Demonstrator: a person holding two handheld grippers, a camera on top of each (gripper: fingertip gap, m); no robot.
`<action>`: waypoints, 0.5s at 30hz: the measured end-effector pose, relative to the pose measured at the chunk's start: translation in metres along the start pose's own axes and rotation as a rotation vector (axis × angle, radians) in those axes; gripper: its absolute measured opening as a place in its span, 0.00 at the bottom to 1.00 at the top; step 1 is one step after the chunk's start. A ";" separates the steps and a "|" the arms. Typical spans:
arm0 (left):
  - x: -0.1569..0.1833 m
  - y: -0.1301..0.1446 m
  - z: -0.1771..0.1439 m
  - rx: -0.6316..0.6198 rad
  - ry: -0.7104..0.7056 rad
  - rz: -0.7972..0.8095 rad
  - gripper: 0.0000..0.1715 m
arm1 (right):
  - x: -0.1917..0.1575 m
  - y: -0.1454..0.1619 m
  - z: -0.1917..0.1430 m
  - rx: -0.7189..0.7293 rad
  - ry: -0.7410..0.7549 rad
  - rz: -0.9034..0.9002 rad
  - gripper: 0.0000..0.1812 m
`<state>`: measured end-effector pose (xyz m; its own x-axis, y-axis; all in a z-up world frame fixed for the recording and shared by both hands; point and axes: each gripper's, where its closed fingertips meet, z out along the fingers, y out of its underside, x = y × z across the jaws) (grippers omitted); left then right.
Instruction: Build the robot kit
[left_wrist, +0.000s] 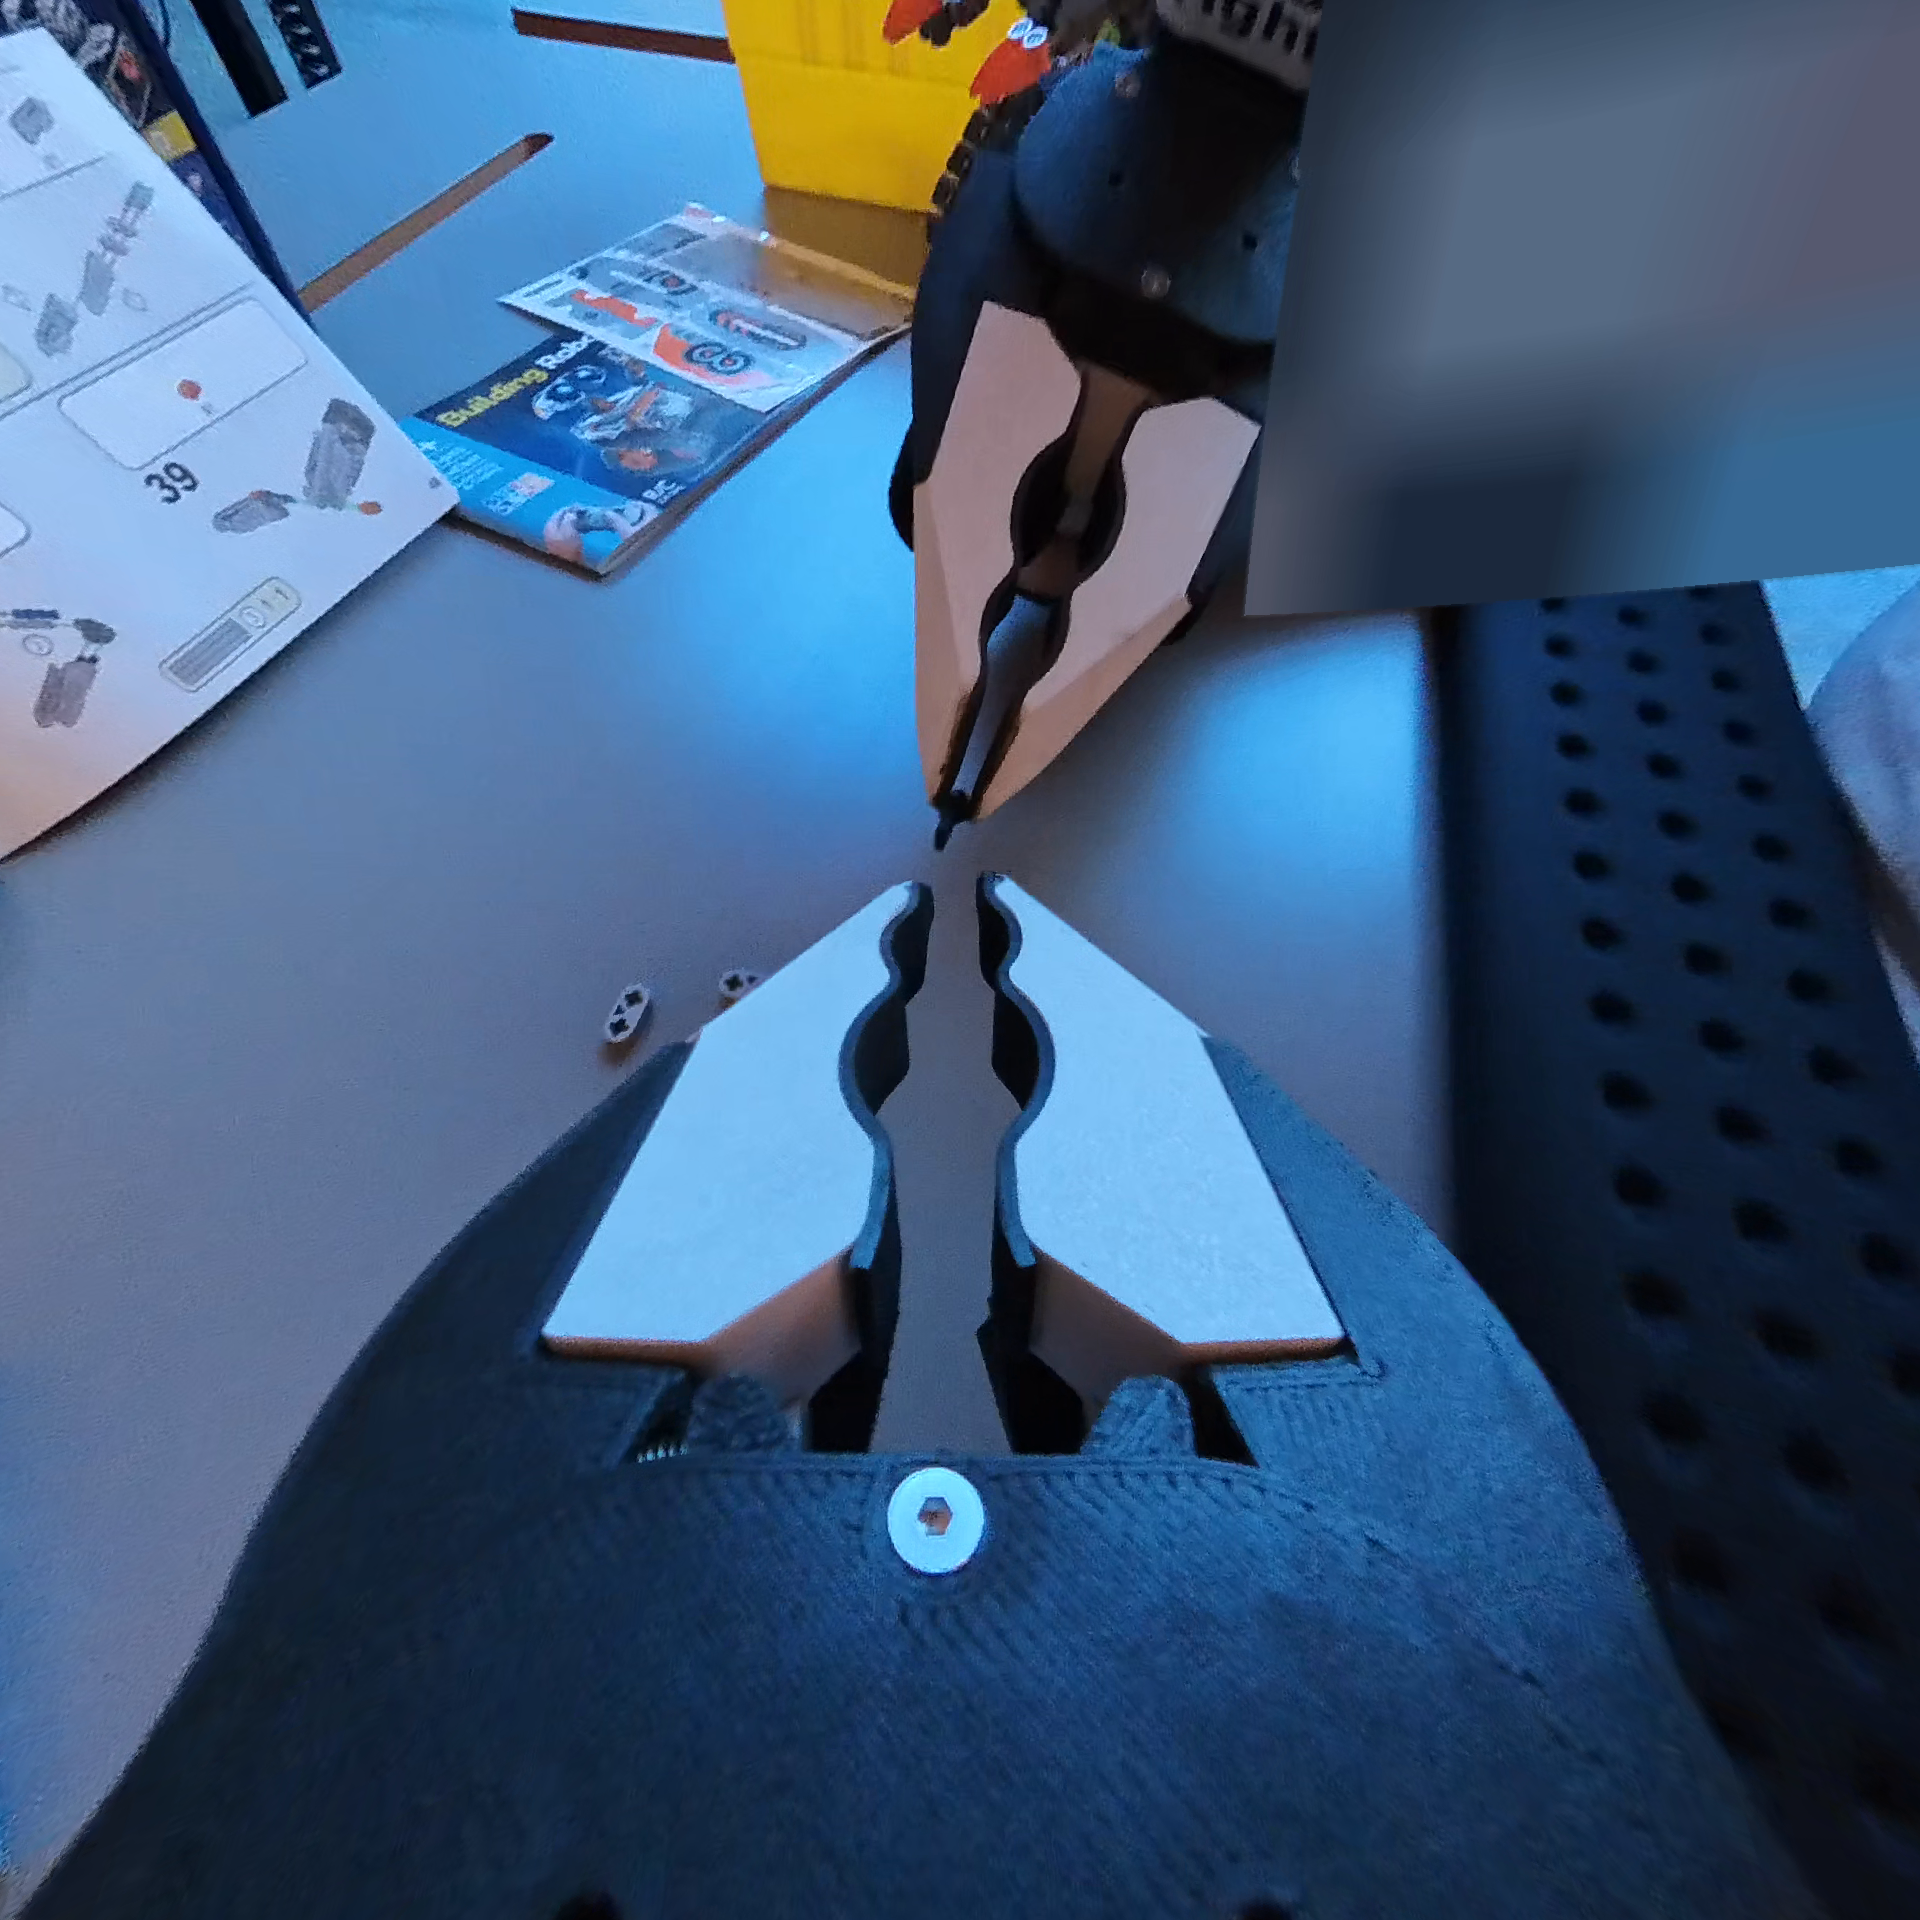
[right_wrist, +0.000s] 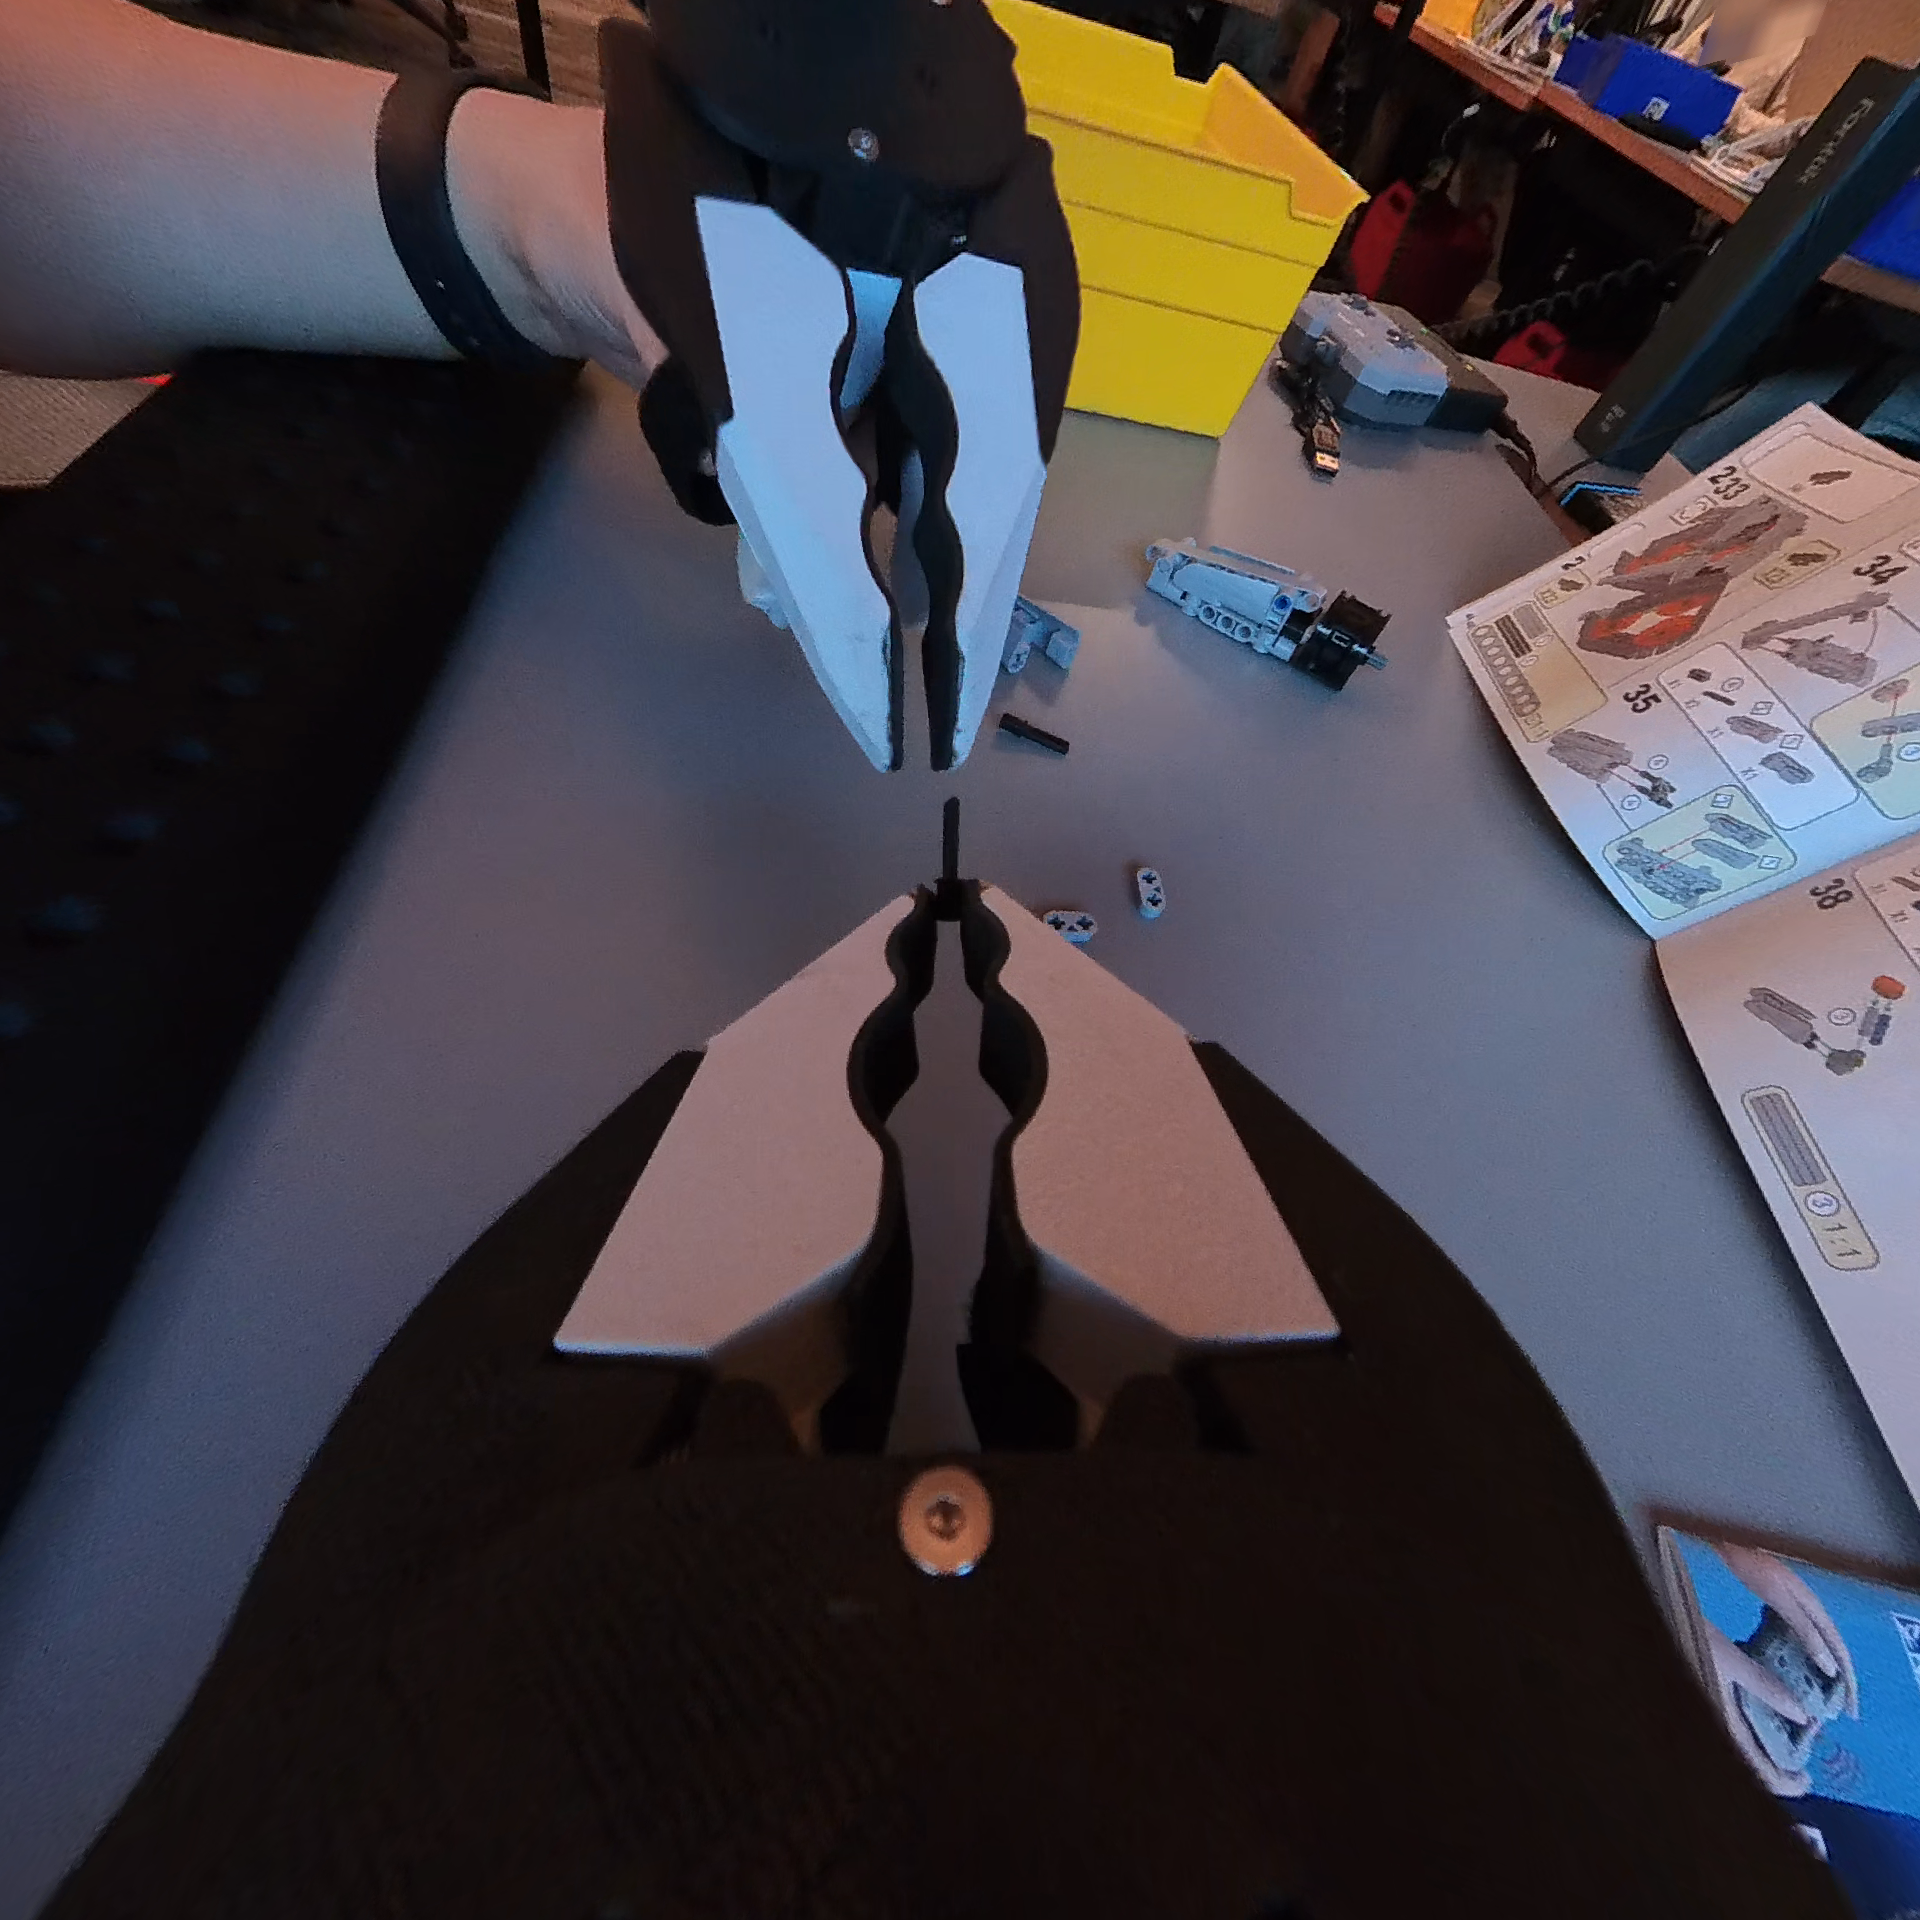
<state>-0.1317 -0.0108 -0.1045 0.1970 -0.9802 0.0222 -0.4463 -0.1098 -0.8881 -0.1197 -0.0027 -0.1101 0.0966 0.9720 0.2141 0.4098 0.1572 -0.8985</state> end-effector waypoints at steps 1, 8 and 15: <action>0.001 -0.002 0.001 0.006 0.012 -0.011 0.04 | 0.000 0.000 0.000 0.001 0.004 -0.006 0.01; -0.001 -0.005 0.003 0.022 -0.015 0.004 0.07 | -0.001 -0.003 -0.001 0.024 -0.010 -0.012 0.01; 0.004 -0.005 0.008 0.020 0.017 -0.014 0.06 | -0.006 -0.002 0.001 0.010 -0.027 -0.036 0.01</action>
<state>-0.1220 -0.0127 -0.1036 0.1881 -0.9812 0.0426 -0.4264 -0.1206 -0.8965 -0.1216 -0.0087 -0.1103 0.0575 0.9699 0.2364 0.4038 0.1940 -0.8941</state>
